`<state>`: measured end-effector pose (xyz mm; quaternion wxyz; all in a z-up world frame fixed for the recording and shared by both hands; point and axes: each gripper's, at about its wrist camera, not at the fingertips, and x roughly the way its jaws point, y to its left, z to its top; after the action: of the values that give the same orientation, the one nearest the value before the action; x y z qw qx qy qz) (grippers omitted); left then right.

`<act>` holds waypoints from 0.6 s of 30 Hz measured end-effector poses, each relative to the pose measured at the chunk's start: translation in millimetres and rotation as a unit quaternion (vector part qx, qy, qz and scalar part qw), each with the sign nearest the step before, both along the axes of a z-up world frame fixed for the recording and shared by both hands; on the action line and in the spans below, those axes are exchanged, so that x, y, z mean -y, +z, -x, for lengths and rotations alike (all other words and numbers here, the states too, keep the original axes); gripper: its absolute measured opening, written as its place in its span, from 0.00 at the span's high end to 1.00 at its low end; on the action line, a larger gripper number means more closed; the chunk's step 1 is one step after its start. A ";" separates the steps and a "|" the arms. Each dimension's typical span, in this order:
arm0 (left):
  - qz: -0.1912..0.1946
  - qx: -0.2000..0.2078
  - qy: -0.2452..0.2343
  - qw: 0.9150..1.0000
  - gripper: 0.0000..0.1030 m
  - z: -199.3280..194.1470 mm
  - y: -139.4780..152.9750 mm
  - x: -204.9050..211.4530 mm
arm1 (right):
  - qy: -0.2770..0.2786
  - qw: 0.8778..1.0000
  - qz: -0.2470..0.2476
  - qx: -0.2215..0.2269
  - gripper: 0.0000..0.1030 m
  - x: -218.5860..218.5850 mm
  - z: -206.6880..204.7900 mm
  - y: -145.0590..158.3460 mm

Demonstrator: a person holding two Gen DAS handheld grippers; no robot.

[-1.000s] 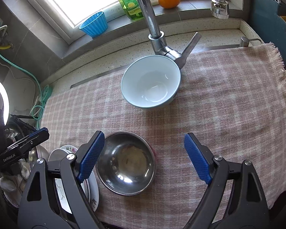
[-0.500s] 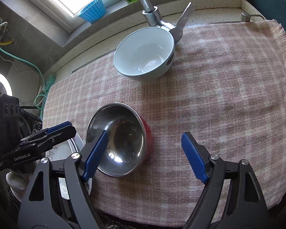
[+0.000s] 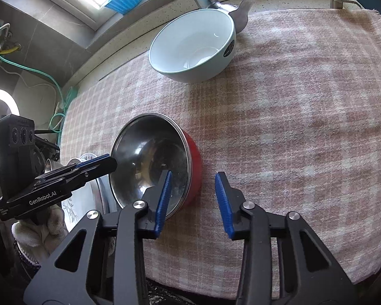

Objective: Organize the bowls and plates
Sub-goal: 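Move both grippers to the red-outside steel bowl and grasp its rim, then lift the red-outside bowl and carry it over the large steel bowl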

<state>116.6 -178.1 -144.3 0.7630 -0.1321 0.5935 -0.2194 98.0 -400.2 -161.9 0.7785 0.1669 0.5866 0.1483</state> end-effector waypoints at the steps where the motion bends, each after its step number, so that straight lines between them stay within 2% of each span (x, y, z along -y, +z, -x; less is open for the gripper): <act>1: 0.000 -0.001 -0.002 1.000 0.85 0.2 -0.8 0.9 | 0.002 1.000 -0.001 -0.002 0.72 -0.7 -0.3 -1.0; 8: 0.008 -0.011 -0.005 1.000 0.89 -0.3 -4.0 3.1 | 0.004 1.000 -0.017 -0.016 0.87 -3.8 -4.3 -9.5; 18: 0.007 -0.001 -0.008 1.000 0.91 2.8 3.6 3.6 | 0.018 1.000 0.006 -0.012 0.87 -15.3 -2.6 -3.6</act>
<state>113.8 -181.7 -140.6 0.7597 -0.1328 0.5938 -0.2293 100.6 -384.9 -165.5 0.7693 0.1534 0.5999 0.1572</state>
